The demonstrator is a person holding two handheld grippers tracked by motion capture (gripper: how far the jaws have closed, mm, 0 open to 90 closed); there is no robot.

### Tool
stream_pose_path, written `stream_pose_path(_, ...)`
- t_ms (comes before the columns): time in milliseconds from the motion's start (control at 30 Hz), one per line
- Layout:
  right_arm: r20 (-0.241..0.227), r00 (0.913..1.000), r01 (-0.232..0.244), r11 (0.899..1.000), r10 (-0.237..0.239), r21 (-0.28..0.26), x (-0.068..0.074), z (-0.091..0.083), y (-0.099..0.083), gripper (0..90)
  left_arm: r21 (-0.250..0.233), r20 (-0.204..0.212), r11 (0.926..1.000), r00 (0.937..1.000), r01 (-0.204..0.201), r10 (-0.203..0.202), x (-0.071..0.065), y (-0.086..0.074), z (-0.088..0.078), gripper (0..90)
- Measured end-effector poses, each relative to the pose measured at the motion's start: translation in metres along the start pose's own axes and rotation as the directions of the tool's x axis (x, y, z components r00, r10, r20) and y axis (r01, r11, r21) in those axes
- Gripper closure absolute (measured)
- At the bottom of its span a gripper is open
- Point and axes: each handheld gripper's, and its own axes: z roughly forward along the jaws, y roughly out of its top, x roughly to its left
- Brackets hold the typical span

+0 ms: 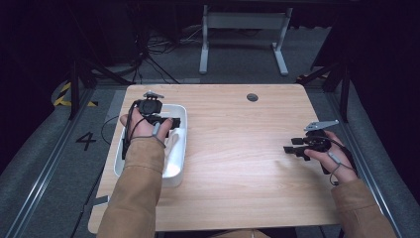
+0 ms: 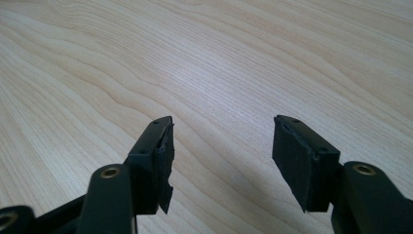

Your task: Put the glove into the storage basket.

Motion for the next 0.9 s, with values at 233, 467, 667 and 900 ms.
stream_pose_path(233,0.001,1.0000,-0.001,1.000,0.001,-0.005,-0.001,-0.001,-0.001,41.5,-0.057,0.099,0.9881,0.9840,-0.143,0.148,-0.038,-0.005,-0.004,26.1)
stream_pose_path(467,0.001,1.0000,0.000,1.000,0.000,-0.004,-0.001,-0.001,-0.001,41.5,-0.098,0.235,0.9645,0.9360,-0.245,0.262,-0.075,-0.022,0.003,26.6)
stream_pose_path(667,0.002,1.0000,0.001,1.000,-0.001,-0.003,-0.001,-0.001,-0.002,41.5,-0.130,0.292,0.9491,0.9038,-0.287,0.313,-0.094,-0.039,0.016,26.0)
stream_pose_path(900,-0.001,1.0000,0.004,1.000,-0.004,0.001,-0.001,0.000,-0.002,41.6,-0.168,0.348,0.9257,0.8581,-0.339,0.377,-0.107,-0.059,0.032,28.7)
